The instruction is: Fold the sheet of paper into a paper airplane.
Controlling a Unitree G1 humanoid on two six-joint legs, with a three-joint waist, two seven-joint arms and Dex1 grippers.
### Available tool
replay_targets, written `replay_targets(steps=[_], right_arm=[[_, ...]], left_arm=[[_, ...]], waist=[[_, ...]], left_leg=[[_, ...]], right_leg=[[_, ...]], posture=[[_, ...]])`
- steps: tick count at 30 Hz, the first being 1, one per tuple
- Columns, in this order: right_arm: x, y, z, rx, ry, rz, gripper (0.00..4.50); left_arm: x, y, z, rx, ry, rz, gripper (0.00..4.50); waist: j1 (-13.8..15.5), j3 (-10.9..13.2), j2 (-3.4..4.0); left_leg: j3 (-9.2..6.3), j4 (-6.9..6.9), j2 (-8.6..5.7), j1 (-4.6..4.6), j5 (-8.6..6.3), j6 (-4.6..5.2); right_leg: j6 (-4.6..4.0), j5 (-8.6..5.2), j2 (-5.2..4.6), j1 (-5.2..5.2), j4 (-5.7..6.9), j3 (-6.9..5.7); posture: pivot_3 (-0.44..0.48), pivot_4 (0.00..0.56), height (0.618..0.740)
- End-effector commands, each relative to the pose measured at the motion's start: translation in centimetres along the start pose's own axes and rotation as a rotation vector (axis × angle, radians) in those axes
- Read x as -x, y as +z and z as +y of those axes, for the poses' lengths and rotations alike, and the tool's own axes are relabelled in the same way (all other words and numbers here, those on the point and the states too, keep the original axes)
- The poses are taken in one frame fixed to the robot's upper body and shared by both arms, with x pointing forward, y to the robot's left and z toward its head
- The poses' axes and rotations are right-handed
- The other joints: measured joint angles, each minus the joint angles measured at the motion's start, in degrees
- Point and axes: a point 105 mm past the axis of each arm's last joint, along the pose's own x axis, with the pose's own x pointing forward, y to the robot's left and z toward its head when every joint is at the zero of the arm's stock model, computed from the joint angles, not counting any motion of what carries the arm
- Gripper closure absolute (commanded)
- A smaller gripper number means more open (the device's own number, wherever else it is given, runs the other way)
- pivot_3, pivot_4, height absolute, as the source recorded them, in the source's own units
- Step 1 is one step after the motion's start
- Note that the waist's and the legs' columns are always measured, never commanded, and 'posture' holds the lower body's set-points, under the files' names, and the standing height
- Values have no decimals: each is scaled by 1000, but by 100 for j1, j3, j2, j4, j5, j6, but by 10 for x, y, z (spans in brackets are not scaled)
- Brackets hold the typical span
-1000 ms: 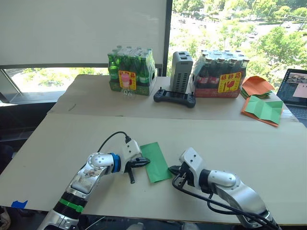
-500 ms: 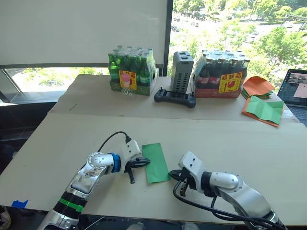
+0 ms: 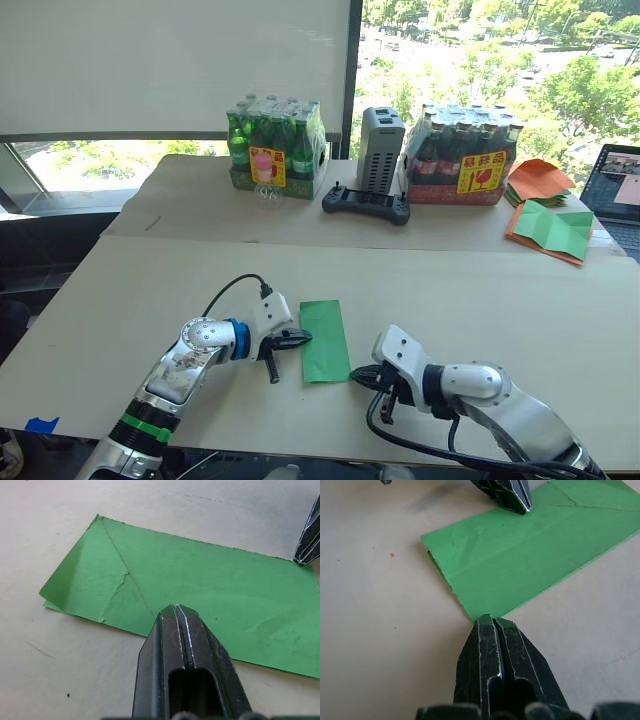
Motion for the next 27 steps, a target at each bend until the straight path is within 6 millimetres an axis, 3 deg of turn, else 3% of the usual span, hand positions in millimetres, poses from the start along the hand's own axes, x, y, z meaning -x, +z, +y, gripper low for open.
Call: replay_targets(steps=[1,8,13,19,27], right_arm=[[0,-1,10,-9,65,-4,4457],[17,27,-11,-31,15,-178,4457],[29,39,-24,-51,-13,-261,4457],[31,37,-34,-63,-50,-272,4457],[31,43,-37,-79,-66,-304,4457]], left_arm=[[1,-5,0,-4,0,26,4500],[9,10,8,-31,26,-28,4500],[36,35,13,21,28,-130,4500],[51,14,15,49,58,-61,4500],[29,11,1,59,8,-79,4500]], waist=[[0,0,0],[2,5,-3],[0,17,-8],[-5,18,-6],[15,18,-6]], left_leg=[[0,0,0,0,0,0],[0,5,0,-17,1,-1],[-4,4,0,-22,1,-2],[-3,-4,-1,-22,1,-1],[-4,2,-4,-23,-1,2]], right_leg=[[0,0,0,0,0,0],[0,0,0,-8,-2,-1],[0,0,2,-15,-2,-4],[0,1,-1,-15,-10,-4],[0,1,-6,-10,-11,-5]], posture=[[0,150,675],[0,150,675],[0,150,675],[0,150,675],[0,150,675]])
